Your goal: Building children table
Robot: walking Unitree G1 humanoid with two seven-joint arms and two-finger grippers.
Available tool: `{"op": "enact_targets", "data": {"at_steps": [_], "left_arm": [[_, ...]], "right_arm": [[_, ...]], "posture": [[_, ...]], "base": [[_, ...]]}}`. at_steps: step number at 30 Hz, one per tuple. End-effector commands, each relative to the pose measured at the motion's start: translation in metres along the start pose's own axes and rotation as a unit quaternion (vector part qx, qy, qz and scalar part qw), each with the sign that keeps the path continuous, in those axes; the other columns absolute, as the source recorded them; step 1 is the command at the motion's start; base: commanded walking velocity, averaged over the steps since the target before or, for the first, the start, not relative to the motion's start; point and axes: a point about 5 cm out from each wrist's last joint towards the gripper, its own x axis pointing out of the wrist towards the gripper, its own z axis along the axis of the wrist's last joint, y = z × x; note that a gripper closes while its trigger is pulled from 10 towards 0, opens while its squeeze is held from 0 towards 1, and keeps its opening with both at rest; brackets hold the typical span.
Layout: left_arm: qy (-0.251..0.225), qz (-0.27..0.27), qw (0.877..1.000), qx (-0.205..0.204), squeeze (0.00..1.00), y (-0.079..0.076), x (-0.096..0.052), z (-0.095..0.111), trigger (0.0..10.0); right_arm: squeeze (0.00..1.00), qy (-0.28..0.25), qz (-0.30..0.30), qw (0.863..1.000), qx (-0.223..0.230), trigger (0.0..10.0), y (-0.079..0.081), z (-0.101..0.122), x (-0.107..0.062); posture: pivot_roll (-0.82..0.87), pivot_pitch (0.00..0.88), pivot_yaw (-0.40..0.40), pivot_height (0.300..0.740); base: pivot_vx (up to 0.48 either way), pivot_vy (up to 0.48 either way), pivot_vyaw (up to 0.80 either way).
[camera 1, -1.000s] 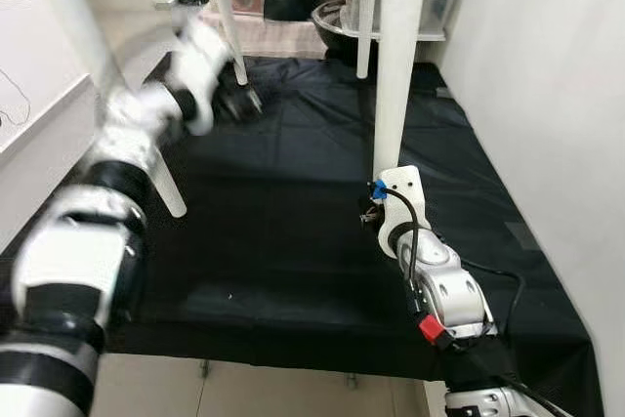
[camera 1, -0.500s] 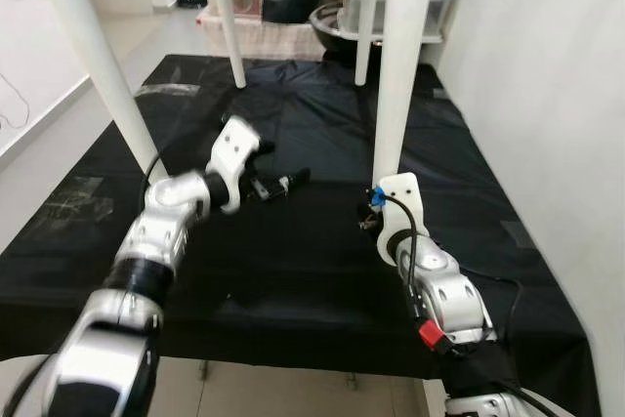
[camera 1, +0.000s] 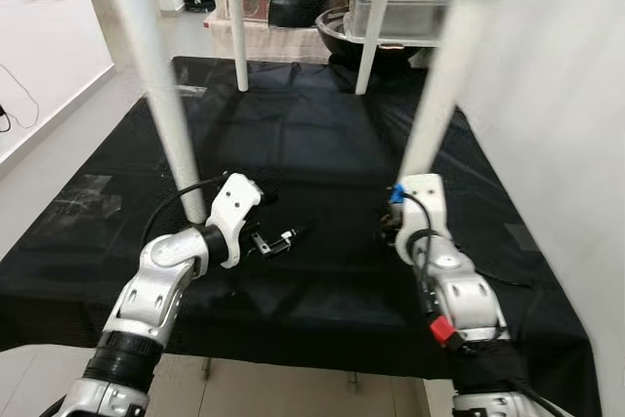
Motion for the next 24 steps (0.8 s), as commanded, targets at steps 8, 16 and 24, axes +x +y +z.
{"op": "enact_targets", "data": {"at_steps": [8,16,24], "left_arm": [[0.016,0.005,1.0,-0.018,0.0,-0.028,-0.013,-0.005,10.0],[0.014,0.086,0.994,-0.062,0.0,-0.046,-0.039,-0.016,10.0],[0.03,0.163,0.983,-0.072,0.0,-0.051,-0.058,-0.024,10.0]], "right_arm": [[1.0,-0.039,-0.049,0.998,-0.004,10.0,-0.021,-0.001,-0.017],[1.0,-0.121,-0.007,0.993,-0.001,10.0,-0.021,0.004,-0.048],[1.0,-0.117,-0.042,0.991,-0.049,10.0,-0.028,-0.005,-0.055]], "posture": [[0.0,0.0,-0.074,0.74],[0.0,0.0,-0.083,0.74],[0.01,0.0,-0.089,0.74]], "base": [[0.0,0.0,0.0],[0.0,0.0,0.0],[0.0,0.0,0.0]]}}
